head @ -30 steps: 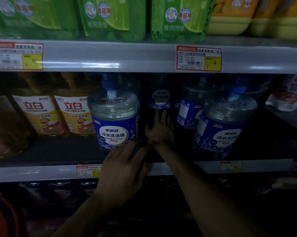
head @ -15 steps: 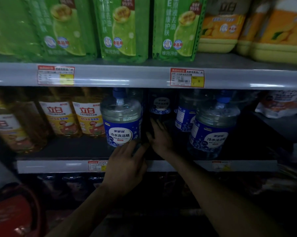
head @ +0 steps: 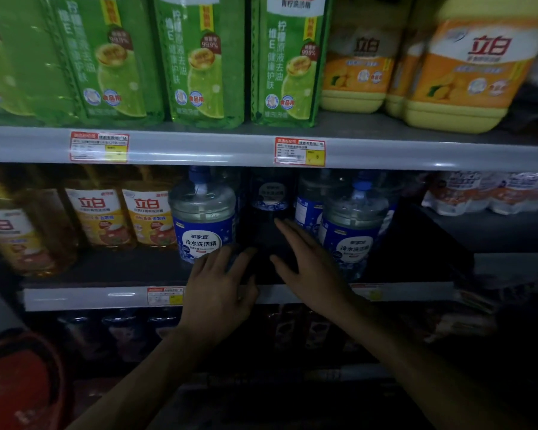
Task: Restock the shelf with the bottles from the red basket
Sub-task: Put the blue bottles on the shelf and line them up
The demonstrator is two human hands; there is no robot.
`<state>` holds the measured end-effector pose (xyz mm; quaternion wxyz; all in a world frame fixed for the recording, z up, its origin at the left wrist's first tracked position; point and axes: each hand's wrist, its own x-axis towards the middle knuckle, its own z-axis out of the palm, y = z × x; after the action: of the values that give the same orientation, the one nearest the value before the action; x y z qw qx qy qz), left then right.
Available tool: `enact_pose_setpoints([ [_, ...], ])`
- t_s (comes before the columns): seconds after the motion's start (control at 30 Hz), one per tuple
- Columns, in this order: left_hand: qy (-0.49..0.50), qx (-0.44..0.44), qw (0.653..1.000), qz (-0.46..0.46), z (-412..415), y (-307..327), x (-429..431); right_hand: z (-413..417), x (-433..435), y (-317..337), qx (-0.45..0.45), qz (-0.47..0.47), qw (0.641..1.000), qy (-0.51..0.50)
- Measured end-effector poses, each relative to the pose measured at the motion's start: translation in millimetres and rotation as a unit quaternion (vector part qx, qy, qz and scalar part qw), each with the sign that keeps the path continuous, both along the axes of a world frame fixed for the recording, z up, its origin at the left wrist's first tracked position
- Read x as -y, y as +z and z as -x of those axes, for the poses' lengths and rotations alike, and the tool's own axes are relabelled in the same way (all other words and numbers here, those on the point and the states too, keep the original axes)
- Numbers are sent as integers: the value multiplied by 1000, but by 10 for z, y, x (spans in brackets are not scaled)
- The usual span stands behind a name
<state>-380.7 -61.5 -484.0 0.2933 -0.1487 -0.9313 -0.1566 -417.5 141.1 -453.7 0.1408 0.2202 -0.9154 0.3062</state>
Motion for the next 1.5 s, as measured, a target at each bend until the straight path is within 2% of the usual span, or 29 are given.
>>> enact_pose_setpoints([
  [0.23, 5, 21, 996, -84, 74, 121, -361, -262, -397, 222, -136, 20, 988, -64],
  [0.5, -49, 33, 990, -126, 317, 321, -1096, -253, -900, 259, -236, -57, 956, -165],
  [0.53, -55, 39, 989, -134, 345, 313, -1161, -243, -938, 244, -228, -40, 956, -179],
  [0.6, -61, 55, 984, -159, 383, 282, -1280, -171, -991, 194, -176, 52, 959, -216],
  [0.73, -61, 93, 972, -209, 451, 188, -1477, 104, -1160, -14, -3, 249, 944, -214],
  [0.87, -81, 145, 940, -298, 564, 139, -1579, 221, -1236, -130, 165, 301, 926, -157],
  [0.97, -105, 182, 902, -378, 690, 114, -1586, 321, -1304, -283, 177, 307, 926, -132],
  [1.13, -152, 205, 855, -451, 800, 96, -1598, 427, -1351, -300, 208, 296, 927, -97],
  [1.27, -157, 206, 850, -459, 834, 75, -1606, 392, -1275, -287, 180, 291, 933, -110],
  [1.5, -122, 176, 867, -450, 694, 33, -1350, 274, -970, -335, 145, 277, 943, -117],
])
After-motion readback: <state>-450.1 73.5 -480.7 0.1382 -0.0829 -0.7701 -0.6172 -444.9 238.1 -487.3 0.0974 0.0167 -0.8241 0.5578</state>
